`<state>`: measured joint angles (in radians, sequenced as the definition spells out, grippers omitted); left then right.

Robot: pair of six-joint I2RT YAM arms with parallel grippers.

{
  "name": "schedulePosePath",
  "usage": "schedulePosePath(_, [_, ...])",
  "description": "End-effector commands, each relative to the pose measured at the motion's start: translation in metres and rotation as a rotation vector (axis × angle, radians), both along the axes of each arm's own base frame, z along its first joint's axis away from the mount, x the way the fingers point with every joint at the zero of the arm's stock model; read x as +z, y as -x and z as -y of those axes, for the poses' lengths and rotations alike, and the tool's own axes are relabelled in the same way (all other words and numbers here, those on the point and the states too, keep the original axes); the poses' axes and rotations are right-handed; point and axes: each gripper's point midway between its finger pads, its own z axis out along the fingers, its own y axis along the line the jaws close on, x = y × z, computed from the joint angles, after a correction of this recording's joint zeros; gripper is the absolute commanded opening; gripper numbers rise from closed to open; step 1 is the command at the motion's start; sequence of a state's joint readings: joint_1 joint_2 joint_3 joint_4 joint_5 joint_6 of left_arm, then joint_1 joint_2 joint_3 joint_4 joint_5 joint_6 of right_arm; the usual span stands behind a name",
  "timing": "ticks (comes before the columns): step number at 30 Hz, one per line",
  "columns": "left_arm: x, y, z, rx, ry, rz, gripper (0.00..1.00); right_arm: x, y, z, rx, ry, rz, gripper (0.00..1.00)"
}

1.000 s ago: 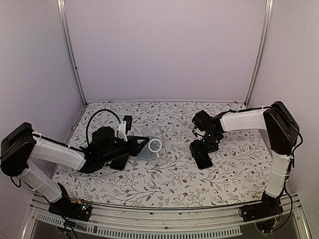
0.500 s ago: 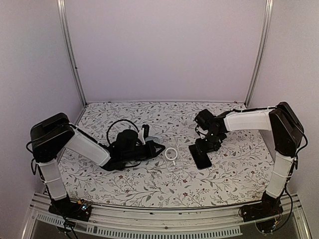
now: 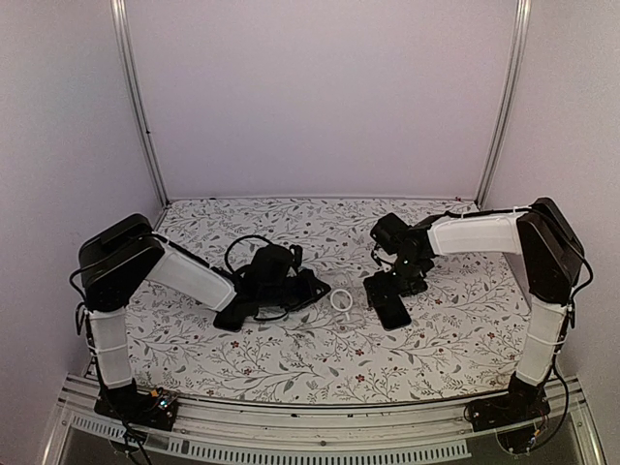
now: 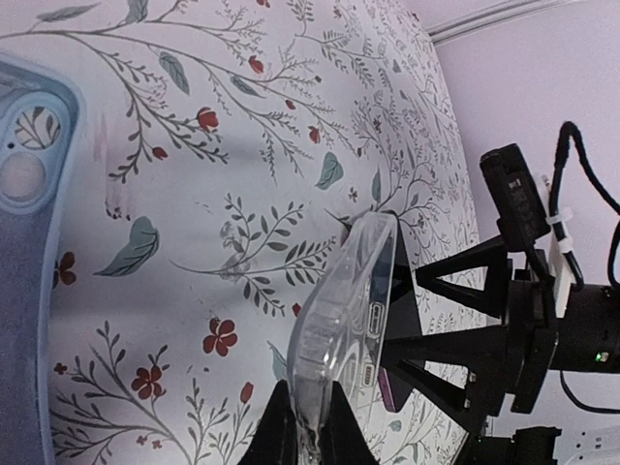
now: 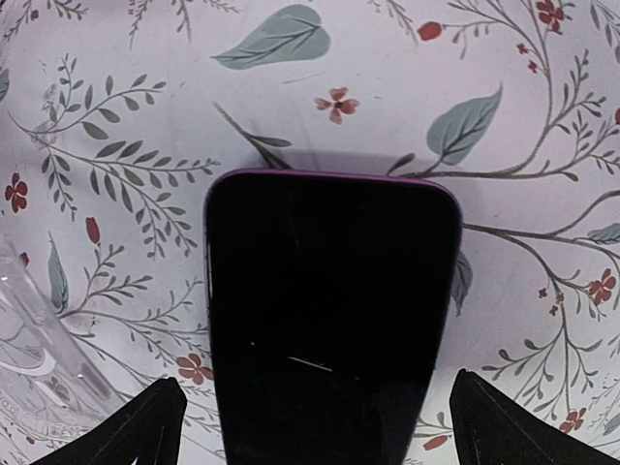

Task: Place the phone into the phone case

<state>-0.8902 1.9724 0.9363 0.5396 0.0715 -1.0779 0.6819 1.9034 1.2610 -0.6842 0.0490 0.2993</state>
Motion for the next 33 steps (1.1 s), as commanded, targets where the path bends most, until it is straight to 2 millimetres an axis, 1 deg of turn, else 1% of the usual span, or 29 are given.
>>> schedulePosePath(1, [-0.039, 0.012, -0.011, 0.023, -0.095, -0.143, 0.00, -0.015, 0.013, -0.004, 0.028, 0.025, -0.082, 0.99])
schedulePosePath(2, [-0.045, 0.012, -0.014, 0.032, -0.094, -0.165, 0.00, -0.016, 0.013, -0.005, 0.029, 0.024, -0.085, 0.99])
schedulePosePath(4, [-0.054, 0.012, -0.014, 0.031, -0.099, -0.203, 0.03, -0.017, 0.015, -0.012, 0.040, -0.009, -0.106, 0.99])
schedulePosePath(7, [-0.067, 0.013, -0.008, 0.005, -0.126, -0.249, 0.12, -0.021, 0.015, -0.012, 0.048, 0.004, -0.121, 0.99])
schedulePosePath(9, [-0.067, 0.012, -0.006, -0.001, -0.134, -0.253, 0.23, -0.027, 0.017, -0.008, 0.048, 0.024, -0.131, 0.99])
schedulePosePath(12, [-0.063, 0.013, -0.010, 0.012, -0.139, -0.252, 0.46, -0.032, 0.017, -0.003, 0.046, 0.048, -0.140, 0.99])
schedulePosePath(13, [-0.063, 0.013, -0.011, 0.019, -0.141, -0.256, 0.51, -0.033, 0.016, 0.001, 0.042, 0.068, -0.136, 0.99])
schedulePosePath(15, [-0.060, 0.014, -0.012, 0.021, -0.138, -0.259, 0.56, -0.034, 0.013, 0.007, 0.033, 0.092, -0.131, 0.99])
schedulePosePath(20, [-0.056, 0.017, -0.014, 0.027, -0.140, -0.269, 0.59, -0.033, 0.009, 0.013, 0.027, 0.094, -0.133, 0.99])
schedulePosePath(23, [-0.047, 0.018, -0.015, 0.032, -0.131, -0.252, 0.59, -0.040, 0.011, 0.016, 0.033, 0.098, -0.154, 0.97])
schedulePosePath(26, [-0.037, 0.018, -0.013, 0.028, -0.125, -0.215, 0.59, -0.045, 0.011, 0.016, 0.040, 0.098, -0.164, 0.90])
schedulePosePath(29, [-0.031, 0.019, -0.011, 0.022, -0.117, -0.197, 0.60, -0.046, 0.010, 0.015, 0.042, 0.094, -0.164, 0.76])
schedulePosePath(30, [-0.030, 0.019, -0.010, 0.018, -0.118, -0.191, 0.60, -0.044, 0.009, 0.014, 0.043, 0.091, -0.160, 0.73])
schedulePosePath(33, [-0.025, 0.019, -0.008, 0.014, -0.114, -0.174, 0.60, -0.042, 0.009, 0.014, 0.040, 0.088, -0.156, 0.71])
